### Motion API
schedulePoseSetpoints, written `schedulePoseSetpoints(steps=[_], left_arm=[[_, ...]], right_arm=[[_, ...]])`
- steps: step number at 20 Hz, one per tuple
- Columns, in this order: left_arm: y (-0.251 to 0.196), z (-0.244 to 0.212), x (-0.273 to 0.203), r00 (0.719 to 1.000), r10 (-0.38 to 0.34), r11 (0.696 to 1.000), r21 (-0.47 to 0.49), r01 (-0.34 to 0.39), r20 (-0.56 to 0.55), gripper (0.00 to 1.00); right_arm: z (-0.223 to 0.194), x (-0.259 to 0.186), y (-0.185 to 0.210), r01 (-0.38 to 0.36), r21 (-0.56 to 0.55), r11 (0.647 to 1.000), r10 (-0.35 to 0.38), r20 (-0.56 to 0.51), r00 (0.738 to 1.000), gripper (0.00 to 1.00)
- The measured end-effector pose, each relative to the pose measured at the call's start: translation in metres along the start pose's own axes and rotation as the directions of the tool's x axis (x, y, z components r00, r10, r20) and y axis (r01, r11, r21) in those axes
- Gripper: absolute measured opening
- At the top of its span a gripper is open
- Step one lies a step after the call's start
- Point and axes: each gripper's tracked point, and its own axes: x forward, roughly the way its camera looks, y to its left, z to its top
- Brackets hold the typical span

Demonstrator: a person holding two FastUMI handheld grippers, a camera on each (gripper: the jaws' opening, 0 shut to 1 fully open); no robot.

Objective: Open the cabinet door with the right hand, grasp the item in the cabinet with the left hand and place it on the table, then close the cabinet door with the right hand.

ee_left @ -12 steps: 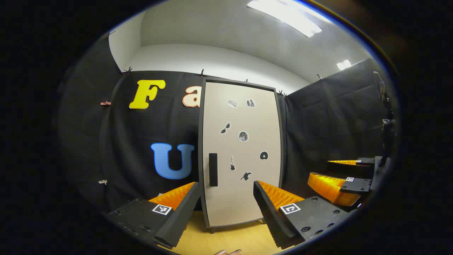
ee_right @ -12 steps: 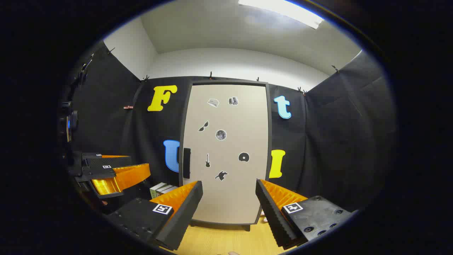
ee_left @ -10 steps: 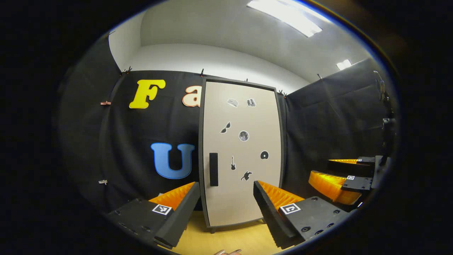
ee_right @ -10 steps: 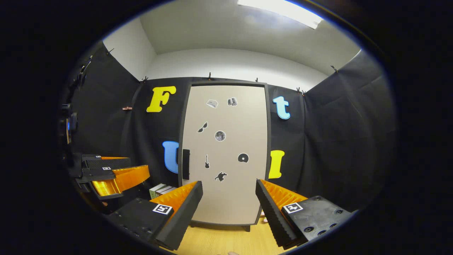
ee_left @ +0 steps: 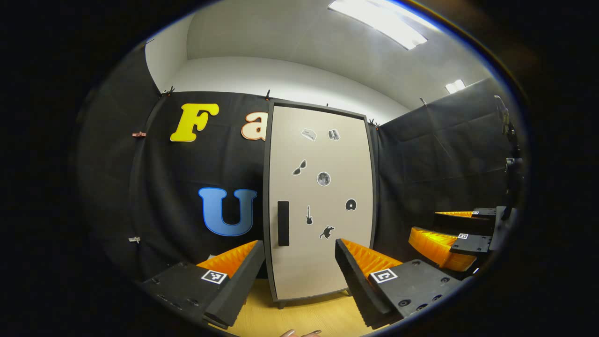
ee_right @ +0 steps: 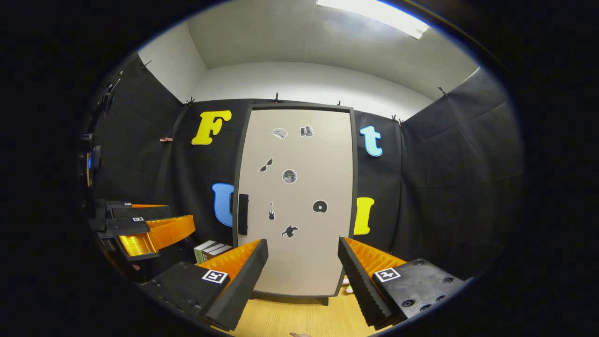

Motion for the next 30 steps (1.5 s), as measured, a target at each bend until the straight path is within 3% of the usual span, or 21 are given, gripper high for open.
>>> schedulePoseSetpoints(steps=[10, 17, 30], left_arm=[[0.013, -0.002, 0.006, 1.0, 0.026, 1.0, -0.005, -0.026, 0.005, 0.95], [0.016, -0.01, 0.006, 1.0, -0.004, 1.0, -0.014, 0.004, -0.013, 0.95], [0.06, -0.015, 0.001, 0.999, 0.034, 0.999, -0.021, -0.035, -0.021, 0.95]], right_arm=[[-0.004, 0.01, 0.008, -0.002, 0.007, 1.0, 0.002, -0.01, 1.0, 0.97], [-0.006, 0.016, 0.017, 0.005, 0.003, 1.0, -0.005, -0.019, 1.0, 0.97], [-0.01, 0.055, 0.07, -0.054, 0.004, 0.999, 0.054, -0.014, 0.998, 0.97]])
